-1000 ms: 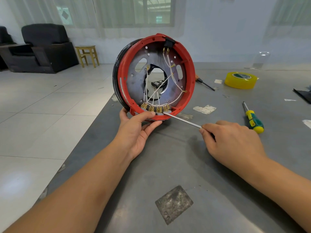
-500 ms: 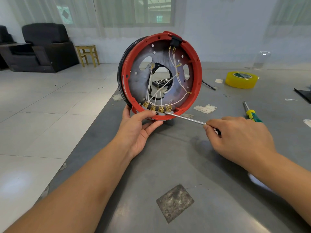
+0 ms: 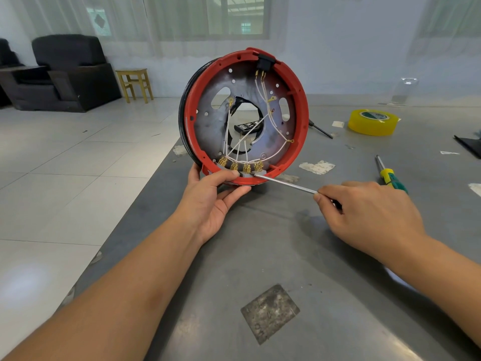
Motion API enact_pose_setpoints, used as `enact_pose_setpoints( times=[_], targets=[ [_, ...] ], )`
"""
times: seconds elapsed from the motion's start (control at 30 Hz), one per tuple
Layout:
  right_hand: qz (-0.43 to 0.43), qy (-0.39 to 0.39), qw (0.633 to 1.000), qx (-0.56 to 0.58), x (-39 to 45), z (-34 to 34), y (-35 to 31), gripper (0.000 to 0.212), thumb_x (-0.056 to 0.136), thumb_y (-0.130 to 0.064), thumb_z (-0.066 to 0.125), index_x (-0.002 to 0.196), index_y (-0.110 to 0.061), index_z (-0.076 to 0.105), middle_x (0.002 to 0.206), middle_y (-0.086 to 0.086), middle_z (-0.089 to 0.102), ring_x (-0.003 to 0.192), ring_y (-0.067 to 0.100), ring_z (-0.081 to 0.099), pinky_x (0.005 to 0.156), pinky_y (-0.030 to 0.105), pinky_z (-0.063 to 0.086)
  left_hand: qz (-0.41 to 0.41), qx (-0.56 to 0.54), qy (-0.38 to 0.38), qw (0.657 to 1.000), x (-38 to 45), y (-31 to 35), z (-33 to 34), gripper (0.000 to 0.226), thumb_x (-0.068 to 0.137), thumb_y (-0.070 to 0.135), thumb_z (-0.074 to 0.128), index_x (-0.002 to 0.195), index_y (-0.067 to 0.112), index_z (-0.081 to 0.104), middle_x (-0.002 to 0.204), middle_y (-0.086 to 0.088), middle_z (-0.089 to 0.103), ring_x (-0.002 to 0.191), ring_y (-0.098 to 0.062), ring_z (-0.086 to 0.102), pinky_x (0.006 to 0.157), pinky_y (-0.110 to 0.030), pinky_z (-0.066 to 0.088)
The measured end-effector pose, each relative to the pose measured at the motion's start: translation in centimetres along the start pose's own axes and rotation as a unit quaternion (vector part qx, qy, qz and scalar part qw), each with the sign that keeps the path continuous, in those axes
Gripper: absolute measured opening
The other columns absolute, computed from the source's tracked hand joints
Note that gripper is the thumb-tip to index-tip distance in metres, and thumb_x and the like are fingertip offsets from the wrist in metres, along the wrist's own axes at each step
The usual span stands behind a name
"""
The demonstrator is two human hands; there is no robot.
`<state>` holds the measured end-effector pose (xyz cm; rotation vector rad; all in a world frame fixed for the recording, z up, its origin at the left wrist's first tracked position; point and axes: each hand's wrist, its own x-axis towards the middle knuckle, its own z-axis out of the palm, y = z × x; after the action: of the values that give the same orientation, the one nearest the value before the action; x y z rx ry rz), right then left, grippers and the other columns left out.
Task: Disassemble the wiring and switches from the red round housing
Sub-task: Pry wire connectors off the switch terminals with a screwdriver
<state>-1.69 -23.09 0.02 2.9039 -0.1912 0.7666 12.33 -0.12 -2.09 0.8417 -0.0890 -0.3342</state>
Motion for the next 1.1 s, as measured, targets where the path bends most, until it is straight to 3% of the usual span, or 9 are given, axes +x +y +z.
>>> enact_pose_setpoints(
  times=[0.17,0.33,0.43,0.7,0.93,1.1],
  targets=[
    [-0.001,-0.016,1.0,0.021,-0.2,0.4,-0.2,0.05,0.098,-0.065,0.021,0.104,-0.043,0.066,0.072,-0.016,0.059,0.062,0.009,0.057,0.048,0.028,0.052,-0.014,-0.019,0.011,1.0,0.2,-0.1,-0.2,0.044,0.087,-0.013,0.068,0.119,0.014,0.055,0.091,-0.013,0.077,0.094,-0.034,0.08,0.075,-0.044,0.066],
    [0.003,-0.011,1.0,0.025,-0.3,0.6,-0.5,0.049,0.099,-0.062,0.023,0.098,-0.04,0.067,0.071,-0.015,0.061,0.059,0.01,0.052,0.042,0.021,0.038,-0.013,-0.029,0.015,0.999,0.2,-0.1,-0.2,0.048,0.087,-0.013,0.069,0.123,0.015,0.054,0.092,-0.014,0.077,0.095,-0.034,0.08,0.074,-0.044,0.066],
    [0.008,-0.026,0.999,0.044,-0.5,0.7,-1.0,0.044,0.101,-0.06,0.028,0.099,-0.038,0.065,0.073,-0.013,0.062,0.065,0.013,0.057,0.047,0.027,0.048,-0.014,-0.043,0.027,0.999,0.1,-0.1,0.0,0.047,0.087,-0.013,0.069,0.122,0.014,0.054,0.103,-0.018,0.071,0.1,-0.036,0.078,0.073,-0.043,0.066],
    [0.042,-0.047,0.996,0.067,-0.8,1.2,-1.9,0.045,0.1,-0.06,0.024,0.096,-0.035,0.061,0.073,-0.011,0.06,0.072,0.024,0.059,0.049,0.029,0.036,-0.014,-0.06,0.042,0.997,-0.1,-0.1,0.4,0.045,0.087,-0.012,0.07,0.12,0.012,0.051,0.103,-0.021,0.069,0.097,-0.034,0.078,0.073,-0.043,0.066],
    [0.057,-0.059,0.991,0.102,-0.5,1.4,-2.6,0.044,0.102,-0.06,0.027,0.103,-0.034,0.062,0.073,-0.01,0.062,0.074,0.027,0.062,0.058,0.037,0.053,-0.017,-0.057,0.032,0.998,-0.1,-0.5,0.6,0.051,0.087,-0.014,0.069,0.125,0.012,0.047,0.105,-0.023,0.071,0.098,-0.035,0.078,0.078,-0.049,0.066],
    [0.054,-0.051,0.994,0.082,-0.8,1.4,-2.1,0.045,0.1,-0.061,0.024,0.1,-0.034,0.06,0.071,-0.009,0.059,0.073,0.028,0.06,0.053,0.033,0.044,-0.02,-0.052,0.029,0.998,-0.1,-0.5,0.6,0.05,0.087,-0.014,0.069,0.123,0.013,0.046,0.105,-0.023,0.072,0.103,-0.038,0.077,0.079,-0.051,0.066]
  ],
)
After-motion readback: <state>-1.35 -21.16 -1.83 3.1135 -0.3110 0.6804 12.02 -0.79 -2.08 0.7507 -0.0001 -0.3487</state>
